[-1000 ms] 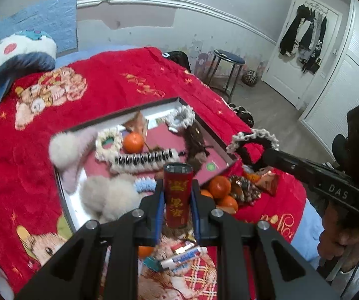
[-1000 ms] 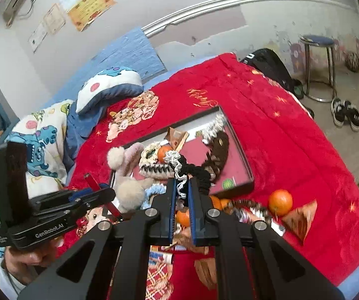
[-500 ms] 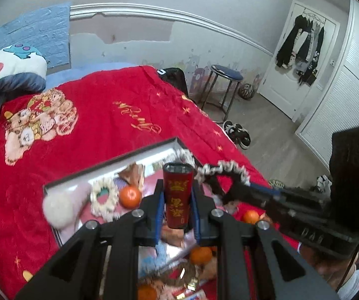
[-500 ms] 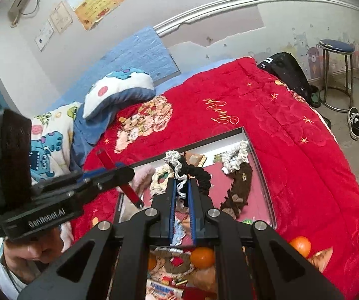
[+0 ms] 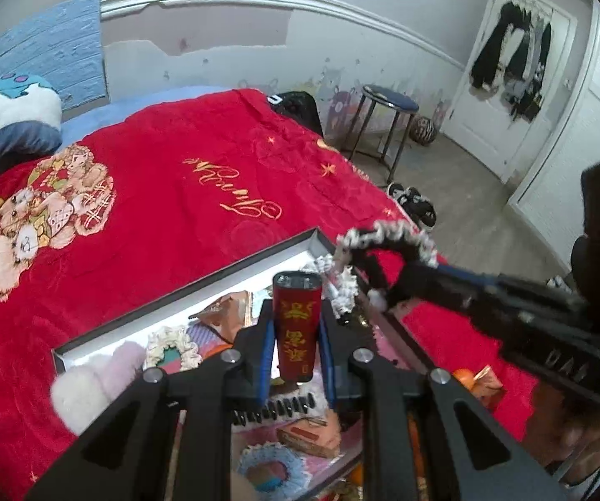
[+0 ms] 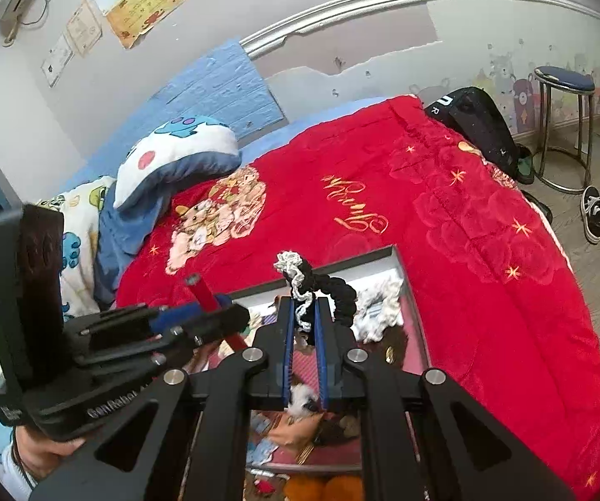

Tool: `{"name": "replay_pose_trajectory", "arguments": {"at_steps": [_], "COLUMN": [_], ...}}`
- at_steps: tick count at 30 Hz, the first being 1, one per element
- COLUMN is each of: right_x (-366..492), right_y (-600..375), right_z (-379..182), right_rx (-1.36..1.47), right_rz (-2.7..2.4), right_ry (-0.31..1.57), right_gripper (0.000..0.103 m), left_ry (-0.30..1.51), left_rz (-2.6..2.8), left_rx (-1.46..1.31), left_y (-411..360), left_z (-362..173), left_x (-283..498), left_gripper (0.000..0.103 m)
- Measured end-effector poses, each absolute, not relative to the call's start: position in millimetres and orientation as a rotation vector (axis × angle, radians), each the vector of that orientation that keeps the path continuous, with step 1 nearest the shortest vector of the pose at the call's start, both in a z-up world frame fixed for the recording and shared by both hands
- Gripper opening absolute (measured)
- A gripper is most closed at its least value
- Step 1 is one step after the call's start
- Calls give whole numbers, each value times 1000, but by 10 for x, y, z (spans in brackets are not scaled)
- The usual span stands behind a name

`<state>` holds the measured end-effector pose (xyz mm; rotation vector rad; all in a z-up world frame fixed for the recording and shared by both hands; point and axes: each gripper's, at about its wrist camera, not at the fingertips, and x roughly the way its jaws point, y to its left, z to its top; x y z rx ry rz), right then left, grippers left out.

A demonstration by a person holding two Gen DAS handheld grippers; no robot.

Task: Organize objects
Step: 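Carry the scrunchie and red tube over the tray with both grippers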

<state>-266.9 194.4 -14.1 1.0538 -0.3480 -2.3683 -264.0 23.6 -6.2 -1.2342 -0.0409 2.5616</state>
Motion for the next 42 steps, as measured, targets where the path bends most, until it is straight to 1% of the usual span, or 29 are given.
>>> {"name": "replay_pose_trajectory", "arguments": {"at_steps": [4, 8, 11, 13, 16, 21, 26, 29, 32, 34, 36, 40, 42], "right_x": [-2704, -2742, -2775, -2772, -2800, -2787, -2732, -2681, -2655, -2629, -2599, -2564, -2567], "right_y": [1976, 1987, 1989, 1975, 1981, 1922, 1855, 1750, 1666, 1569, 1479, 1443, 1479], "right_z": [-246, -412, -562, -626, -723, -830, -860, -874, -964, -1009, -1050, -1023, -995], "right_rx": [1064, 1090, 1126, 1139, 1162, 1195, 1207, 1217, 1234, 1244, 1258, 1246, 1238], "right_rz": [-2370, -2375, -2345, -2350, -2310, -2296, -2293, -2333, -2311, -2304, -2303, -2321, -2332], "right_ry": [-366, -390, -441, -425, -480, -473, -480, -397, -413, -373, -326, -284, -286], "right_gripper": [8, 8, 8, 8, 8, 8, 8, 8, 8, 8, 8, 8, 8], "left_ry": [-96, -103, -119, -133, -195, -205, -137, -180, -178, -206, -188, -197, -174], "left_rz": [2544, 2537, 2524, 2523, 2527, 2522, 2530, 2516, 2530, 2527, 2551, 2549, 2547], "left_rx": [-1242, -1257, -1280, -1283, -1302, -1316, -1311, -1311, -1325, -1331, -1328, -1350, -1350], "left_y": [181, 185, 192, 177, 128, 112, 188, 173, 154, 117, 102, 93, 124], "left_z": [-163, -263, -322, -342, -372, -414, -439, -437, -426, -413, -401, -440, -458], "left_x": [-2689, -2741, -2773, -2786, -2810, -2818, -2757, -2763, -2784, -2778, -2767, -2787, -2781], "left_gripper": [19, 19, 19, 19, 19, 19, 19, 19, 19, 19, 19, 19, 19]}}
